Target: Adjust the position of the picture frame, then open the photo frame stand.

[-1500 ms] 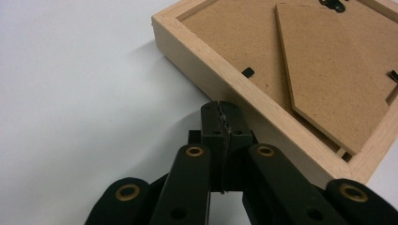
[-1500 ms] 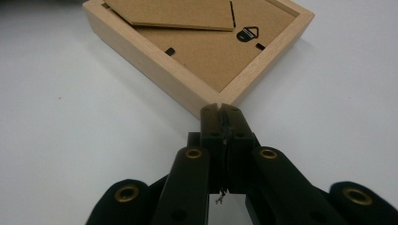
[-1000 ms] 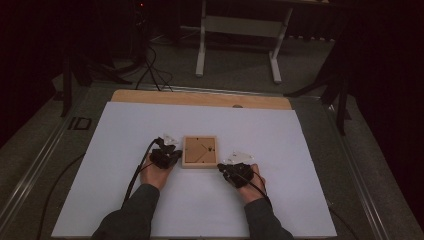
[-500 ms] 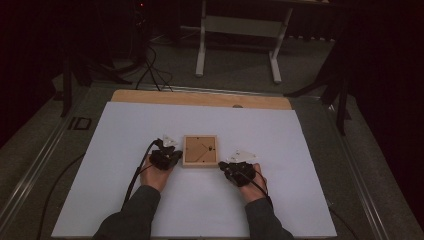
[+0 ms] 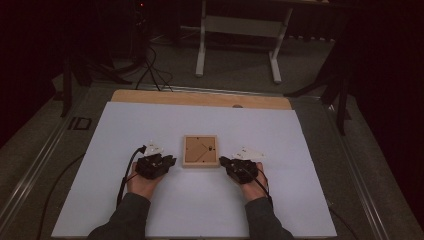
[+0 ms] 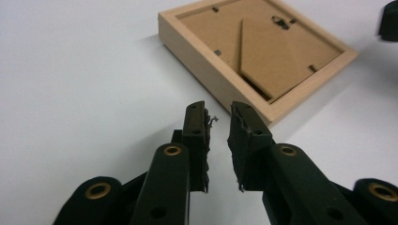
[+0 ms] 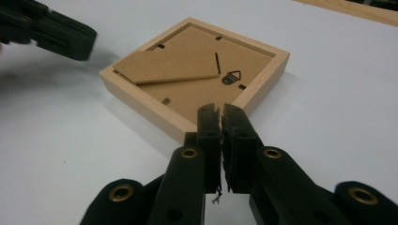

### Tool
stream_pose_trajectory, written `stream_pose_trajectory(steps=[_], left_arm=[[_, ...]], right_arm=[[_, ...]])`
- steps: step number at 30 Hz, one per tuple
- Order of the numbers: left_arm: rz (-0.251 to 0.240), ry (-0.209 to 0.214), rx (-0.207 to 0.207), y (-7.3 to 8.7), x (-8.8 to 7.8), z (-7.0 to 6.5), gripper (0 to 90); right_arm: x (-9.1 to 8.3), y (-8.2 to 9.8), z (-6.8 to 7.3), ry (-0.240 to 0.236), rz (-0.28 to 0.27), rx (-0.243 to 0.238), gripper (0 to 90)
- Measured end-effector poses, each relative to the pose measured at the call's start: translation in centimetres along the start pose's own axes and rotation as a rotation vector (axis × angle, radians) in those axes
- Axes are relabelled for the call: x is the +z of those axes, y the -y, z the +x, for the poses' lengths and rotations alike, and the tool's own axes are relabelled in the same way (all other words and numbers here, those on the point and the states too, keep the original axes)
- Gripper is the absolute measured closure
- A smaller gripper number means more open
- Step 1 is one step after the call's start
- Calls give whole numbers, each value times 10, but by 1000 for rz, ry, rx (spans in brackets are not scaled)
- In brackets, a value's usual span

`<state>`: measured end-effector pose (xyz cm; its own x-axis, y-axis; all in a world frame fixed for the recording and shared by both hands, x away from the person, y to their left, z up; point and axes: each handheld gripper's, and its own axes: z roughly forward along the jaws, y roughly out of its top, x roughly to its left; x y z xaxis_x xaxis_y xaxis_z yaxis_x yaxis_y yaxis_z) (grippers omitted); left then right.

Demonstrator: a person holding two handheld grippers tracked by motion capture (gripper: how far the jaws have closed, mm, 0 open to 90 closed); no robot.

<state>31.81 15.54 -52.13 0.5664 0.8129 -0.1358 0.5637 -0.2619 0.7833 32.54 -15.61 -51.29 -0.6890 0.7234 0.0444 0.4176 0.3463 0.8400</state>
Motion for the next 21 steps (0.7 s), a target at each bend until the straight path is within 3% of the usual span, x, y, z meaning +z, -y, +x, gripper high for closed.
stream_pose_trajectory(steps=[2,6,10,18,21], left_arm=[[-1,-1,5,-1,-1,0,747],[-12,6,-10,-3,-5,0,615],[-11,18,-18,-4,-4,0,586],[-8,9,22,-10,-1,-10,545],[-12,21,14,-12,-1,-11,542]], right_arm=[[0,0,0,2,1,-3,860],[1,0,0,17,0,-16,858],[4,1,0,24,11,-24,857],[12,2,5,23,33,-50,871],[13,3,6,22,38,-49,882]])
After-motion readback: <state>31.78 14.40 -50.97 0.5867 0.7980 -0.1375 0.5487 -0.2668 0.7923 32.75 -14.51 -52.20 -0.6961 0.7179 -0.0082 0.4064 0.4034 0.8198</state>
